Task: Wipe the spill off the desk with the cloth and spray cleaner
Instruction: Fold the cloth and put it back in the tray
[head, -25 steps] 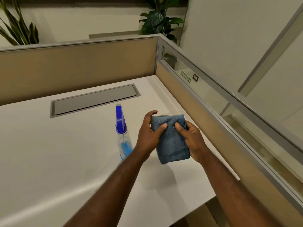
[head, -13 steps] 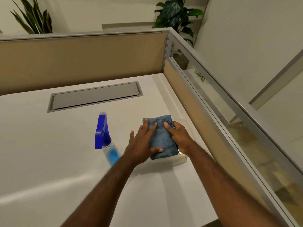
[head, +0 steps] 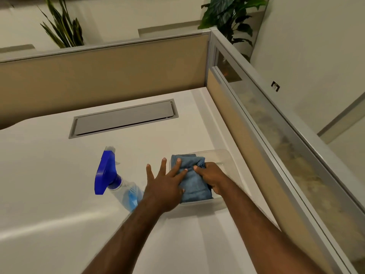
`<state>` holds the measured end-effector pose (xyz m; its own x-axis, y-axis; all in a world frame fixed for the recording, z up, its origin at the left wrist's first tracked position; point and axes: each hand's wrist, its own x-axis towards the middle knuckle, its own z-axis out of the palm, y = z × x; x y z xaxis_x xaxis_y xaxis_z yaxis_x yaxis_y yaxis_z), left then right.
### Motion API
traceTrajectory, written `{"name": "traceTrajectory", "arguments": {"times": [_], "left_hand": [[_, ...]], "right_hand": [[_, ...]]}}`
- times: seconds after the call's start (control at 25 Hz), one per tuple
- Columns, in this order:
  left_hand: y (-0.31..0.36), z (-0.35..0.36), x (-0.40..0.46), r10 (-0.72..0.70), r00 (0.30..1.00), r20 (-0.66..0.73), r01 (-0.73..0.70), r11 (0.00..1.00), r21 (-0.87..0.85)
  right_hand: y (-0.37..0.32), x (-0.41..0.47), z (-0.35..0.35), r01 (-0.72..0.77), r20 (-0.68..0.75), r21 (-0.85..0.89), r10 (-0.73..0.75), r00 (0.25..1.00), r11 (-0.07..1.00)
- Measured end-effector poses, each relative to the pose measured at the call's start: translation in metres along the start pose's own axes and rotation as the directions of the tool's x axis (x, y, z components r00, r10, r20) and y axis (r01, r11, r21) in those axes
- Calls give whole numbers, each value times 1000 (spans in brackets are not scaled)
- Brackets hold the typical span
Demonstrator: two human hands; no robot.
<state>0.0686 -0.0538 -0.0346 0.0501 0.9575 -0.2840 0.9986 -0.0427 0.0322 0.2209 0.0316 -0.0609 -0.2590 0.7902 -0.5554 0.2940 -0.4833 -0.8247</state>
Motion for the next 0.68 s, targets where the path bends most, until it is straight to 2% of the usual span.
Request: {"name": "traceTrajectory", "arguments": {"times": [0.2,0.32,0.4,0.48,0.52,0.6,0.68], "left_hand": [[6,3,4,-48,994,94,42,997,68],[7,6,5,-64,992,105,56,995,80],[7,7,6,-63,992,106,55,995,79],[9,8,6,-57,992,113,49,996,75],[9,8,6,-55,991,120,46,996,73],[10,10,8,-52,990,129,43,997,70],[10,11,8,-50,991,126,42,997,59]], "right_hand": [[5,-2,13,-27,-186,-386,-49,981,922],[0,-18,9,35,-245,-633,-242,939,774],[3,-27,6,197,-59,-777,-381,923,598],[5,-33,7,313,190,-851,-308,932,422],[6,-33,9,322,253,-876,-227,941,360],[6,-27,11,290,266,-905,-116,957,312],[4,-24,12,278,265,-921,-82,961,274]]}}
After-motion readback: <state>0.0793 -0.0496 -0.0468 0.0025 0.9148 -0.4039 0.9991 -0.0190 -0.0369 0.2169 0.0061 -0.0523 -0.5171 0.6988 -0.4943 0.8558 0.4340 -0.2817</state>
